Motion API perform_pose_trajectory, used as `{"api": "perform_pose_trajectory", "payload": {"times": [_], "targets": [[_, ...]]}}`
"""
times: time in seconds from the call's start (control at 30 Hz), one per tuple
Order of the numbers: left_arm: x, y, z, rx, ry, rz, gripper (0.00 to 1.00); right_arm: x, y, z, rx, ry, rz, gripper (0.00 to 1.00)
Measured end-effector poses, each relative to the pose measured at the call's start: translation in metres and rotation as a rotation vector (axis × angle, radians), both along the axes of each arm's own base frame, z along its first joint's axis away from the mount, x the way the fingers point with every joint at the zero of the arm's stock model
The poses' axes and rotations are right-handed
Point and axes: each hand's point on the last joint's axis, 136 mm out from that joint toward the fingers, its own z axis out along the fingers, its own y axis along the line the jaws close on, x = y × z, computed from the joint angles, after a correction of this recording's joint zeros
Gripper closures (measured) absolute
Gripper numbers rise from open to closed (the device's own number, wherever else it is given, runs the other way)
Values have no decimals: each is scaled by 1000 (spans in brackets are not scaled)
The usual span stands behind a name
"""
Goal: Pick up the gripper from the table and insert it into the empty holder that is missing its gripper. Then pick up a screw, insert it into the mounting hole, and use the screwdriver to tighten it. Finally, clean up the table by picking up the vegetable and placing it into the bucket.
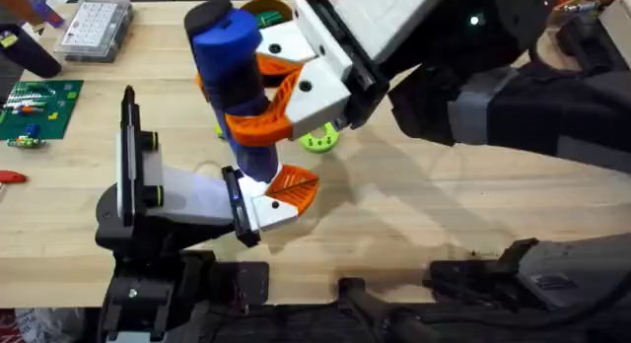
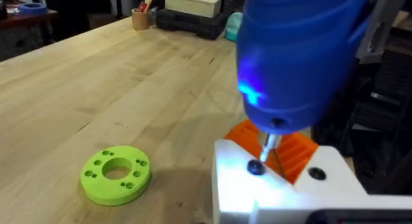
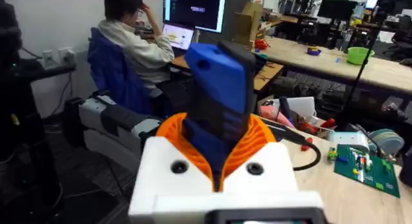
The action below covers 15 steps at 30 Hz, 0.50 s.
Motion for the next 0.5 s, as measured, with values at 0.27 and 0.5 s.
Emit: {"api": "perform_pose_trajectory", "payload": {"times": [0.27,0.5], "targets": [[0,0,0,0,0,0,996,3,3,-6,-22,16,-6,984],[0,0,0,0,0,0,996,3,3,-6,-16,5,-8,985]]}}
